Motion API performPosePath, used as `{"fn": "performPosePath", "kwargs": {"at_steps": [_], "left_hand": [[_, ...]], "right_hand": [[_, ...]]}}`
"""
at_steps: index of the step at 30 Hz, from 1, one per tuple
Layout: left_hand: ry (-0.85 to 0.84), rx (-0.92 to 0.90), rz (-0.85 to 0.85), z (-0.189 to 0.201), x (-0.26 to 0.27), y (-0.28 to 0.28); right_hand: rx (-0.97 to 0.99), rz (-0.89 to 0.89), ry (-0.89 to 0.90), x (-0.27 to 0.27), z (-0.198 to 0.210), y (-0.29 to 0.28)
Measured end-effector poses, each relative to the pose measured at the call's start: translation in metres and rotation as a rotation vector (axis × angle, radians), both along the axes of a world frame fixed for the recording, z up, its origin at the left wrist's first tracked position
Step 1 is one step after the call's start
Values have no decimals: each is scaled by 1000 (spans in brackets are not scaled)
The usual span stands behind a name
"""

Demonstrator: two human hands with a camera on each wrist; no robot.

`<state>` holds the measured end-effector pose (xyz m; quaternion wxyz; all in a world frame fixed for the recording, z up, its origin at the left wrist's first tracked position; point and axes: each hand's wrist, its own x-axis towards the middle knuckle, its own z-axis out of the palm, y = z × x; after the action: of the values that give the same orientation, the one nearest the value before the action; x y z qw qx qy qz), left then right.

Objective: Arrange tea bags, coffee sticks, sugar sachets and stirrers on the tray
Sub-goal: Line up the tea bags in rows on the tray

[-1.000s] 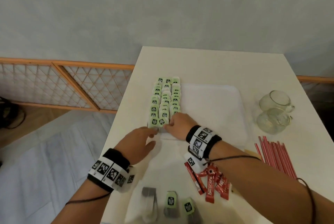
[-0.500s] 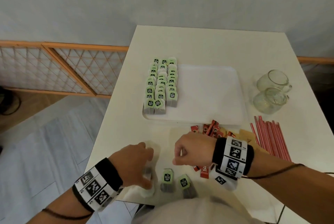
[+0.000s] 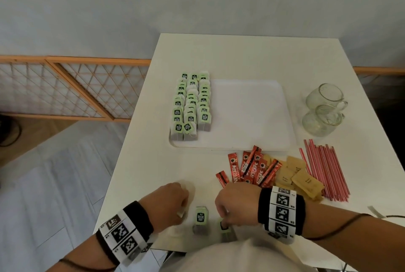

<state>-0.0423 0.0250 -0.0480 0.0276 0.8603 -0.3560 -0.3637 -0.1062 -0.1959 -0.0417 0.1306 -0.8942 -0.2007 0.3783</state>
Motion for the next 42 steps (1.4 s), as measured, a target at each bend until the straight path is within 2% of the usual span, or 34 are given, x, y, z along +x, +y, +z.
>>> {"fn": "performPosePath", "kwargs": {"at_steps": [7, 12, 17, 23, 31, 36, 38, 42], "left_hand": [[88, -142, -65, 14, 4, -14], [-28, -35, -199, 4, -12, -38], [-64, -4, -213, -3, -14, -44], [43, -55, -146, -1, -5, -43], [74, -190, -48, 24, 26, -25], [174, -288, 25, 37, 35, -20], [215, -285, 55, 38, 38, -16], [178, -237, 82, 41, 45, -8]], "right_hand": [[109, -63, 30, 6, 5, -17], [128, -98, 35, 10, 9, -26], [176, -123, 44, 7, 10, -31], [245, -151, 61, 8, 14, -30], [396, -229, 19, 21, 22, -22], [488, -305, -16, 38, 26, -9], [499, -328, -32, 44, 21, -4], [560, -404, -34, 51, 12, 7]]}}
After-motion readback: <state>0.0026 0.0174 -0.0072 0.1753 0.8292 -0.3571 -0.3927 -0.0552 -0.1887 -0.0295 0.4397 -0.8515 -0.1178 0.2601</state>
